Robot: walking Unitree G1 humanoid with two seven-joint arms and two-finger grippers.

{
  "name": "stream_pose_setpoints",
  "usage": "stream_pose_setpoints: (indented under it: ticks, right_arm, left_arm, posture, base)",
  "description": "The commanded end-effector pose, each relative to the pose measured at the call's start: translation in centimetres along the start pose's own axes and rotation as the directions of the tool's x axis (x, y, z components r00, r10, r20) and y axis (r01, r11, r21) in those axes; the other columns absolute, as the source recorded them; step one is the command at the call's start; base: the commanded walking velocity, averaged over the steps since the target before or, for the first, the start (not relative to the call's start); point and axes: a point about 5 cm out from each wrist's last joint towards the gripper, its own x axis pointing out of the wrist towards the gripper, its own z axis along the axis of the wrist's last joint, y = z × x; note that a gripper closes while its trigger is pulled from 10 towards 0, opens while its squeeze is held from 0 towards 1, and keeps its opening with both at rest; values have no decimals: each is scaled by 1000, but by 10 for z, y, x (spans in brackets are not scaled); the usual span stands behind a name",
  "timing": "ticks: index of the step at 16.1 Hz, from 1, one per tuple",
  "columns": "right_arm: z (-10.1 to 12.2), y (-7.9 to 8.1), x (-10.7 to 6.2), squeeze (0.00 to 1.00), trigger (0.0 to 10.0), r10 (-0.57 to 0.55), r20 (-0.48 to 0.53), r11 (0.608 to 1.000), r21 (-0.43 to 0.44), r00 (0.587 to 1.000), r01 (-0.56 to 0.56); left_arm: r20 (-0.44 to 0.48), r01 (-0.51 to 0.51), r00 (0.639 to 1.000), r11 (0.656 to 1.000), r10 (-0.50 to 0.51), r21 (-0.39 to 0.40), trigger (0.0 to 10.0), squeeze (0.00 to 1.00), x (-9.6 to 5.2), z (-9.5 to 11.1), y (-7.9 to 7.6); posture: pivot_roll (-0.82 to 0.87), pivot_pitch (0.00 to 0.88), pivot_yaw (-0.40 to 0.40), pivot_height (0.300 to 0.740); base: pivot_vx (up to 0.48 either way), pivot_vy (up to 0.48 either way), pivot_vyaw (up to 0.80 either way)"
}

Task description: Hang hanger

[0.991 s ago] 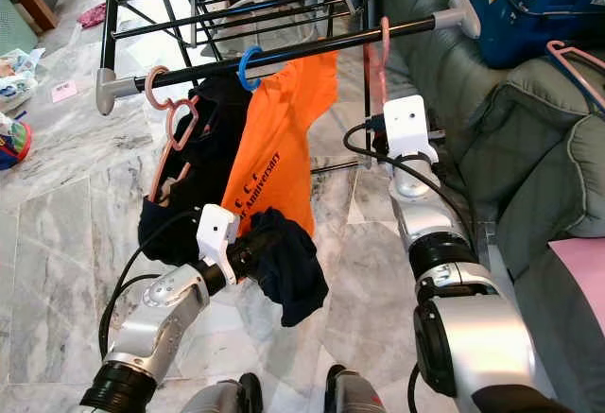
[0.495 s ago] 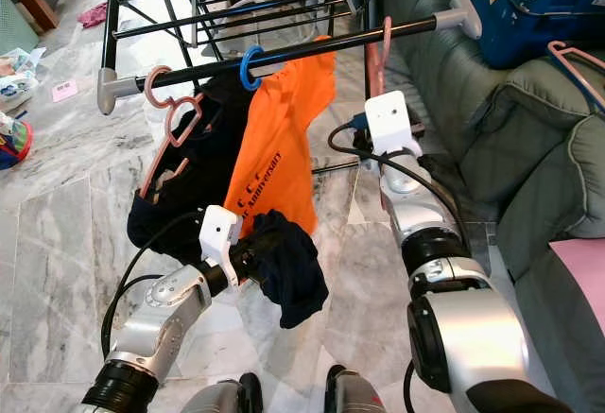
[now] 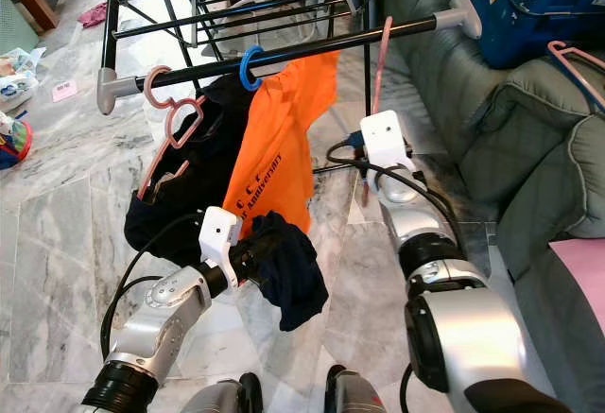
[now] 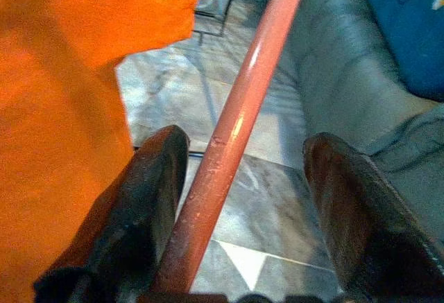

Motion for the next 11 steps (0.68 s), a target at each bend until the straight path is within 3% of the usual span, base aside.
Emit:
stream_pose_setpoints:
  ticks: [1, 2, 3, 4, 5, 6, 7, 8, 9, 10, 11]
  right_arm:
    - [-5, -2, -1, 0, 235, -4, -25, 1000, -9, 1000, 4]
    - [-6, -5, -1, 0, 431, -13, -25, 1000, -21, 1000, 13]
    - [-8, -12, -2, 0, 2902, -26, -30, 999, -49, 999, 24]
    - [-10, -17, -2, 0, 4549, -37, -30, 997, -64, 999, 35]
    - [-10, -20, -3, 0, 4549, -40, -28, 997, -69, 999, 38]
    - [-13, -27, -4, 0, 8510, -55, -31, 995, -89, 998, 52]
    - [-15, -30, -5, 0, 10000, -61, -31, 994, -93, 998, 58]
    - [-17, -37, -6, 0, 10000, -71, -28, 992, -104, 997, 68]
    - [-17, -39, -7, 718, 10000, -72, -24, 992, -104, 997, 69]
    - [-17, -39, -7, 1000, 10000, -67, -16, 993, -103, 998, 65]
    - [-17, -38, -8, 1000, 10000, -59, -6, 993, -102, 998, 58]
  left_arm:
    - [-13, -8, 1000, 1000, 8, 3, 10000, 0, -3, -3, 1]
    - [-14, -7, 1000, 1000, 7, 4, 10000, 0, -3, -3, 2]
    - [-17, -5, 1000, 1000, 5, 5, 10000, 0, -2, -2, 1]
    - [-18, -3, 1000, 1000, 3, 6, 10000, 0, -1, -2, 1]
    - [-20, -2, 1000, 1000, 2, 6, 10000, 0, -1, -2, 1]
    - [-24, -1, 1000, 1000, 1, 8, 10000, 0, 0, -3, 1]
    - [-24, -1, 1000, 1000, 1, 8, 10000, 0, 0, -3, 1]
    - [-29, -9, 1000, 1000, 10, 8, 10000, 0, 1, -3, 2]
    - [-32, -17, 999, 1000, 17, 8, 10000, 0, 1, -3, 3]
    - [-28, -28, 999, 1000, 28, 11, 10000, 0, 1, -2, 4]
    - [-19, -38, 999, 999, 38, 10, 10000, 0, 1, 0, 6]
  posture:
    - [54, 230, 101, 740]
    - [50, 230, 102, 740]
    - [44, 229, 104, 740]
    - [41, 228, 105, 740]
    - [41, 228, 106, 740]
    - [37, 227, 108, 740]
    - [35, 226, 109, 740]
    - [33, 225, 111, 740]
    - [33, 224, 111, 740]
    - [31, 223, 112, 740]
    - [31, 222, 113, 740]
  base:
    - [0, 0, 0]
    - [0, 0, 0]
    - [0, 0, 0]
    - [0, 0, 0]
    - [0, 0, 0]
    - [0, 0, 0]
    - [0, 0, 0]
    - [0, 0, 0]
    - [0, 0, 0]
    - [0, 0, 0]
    - [0, 0, 0]
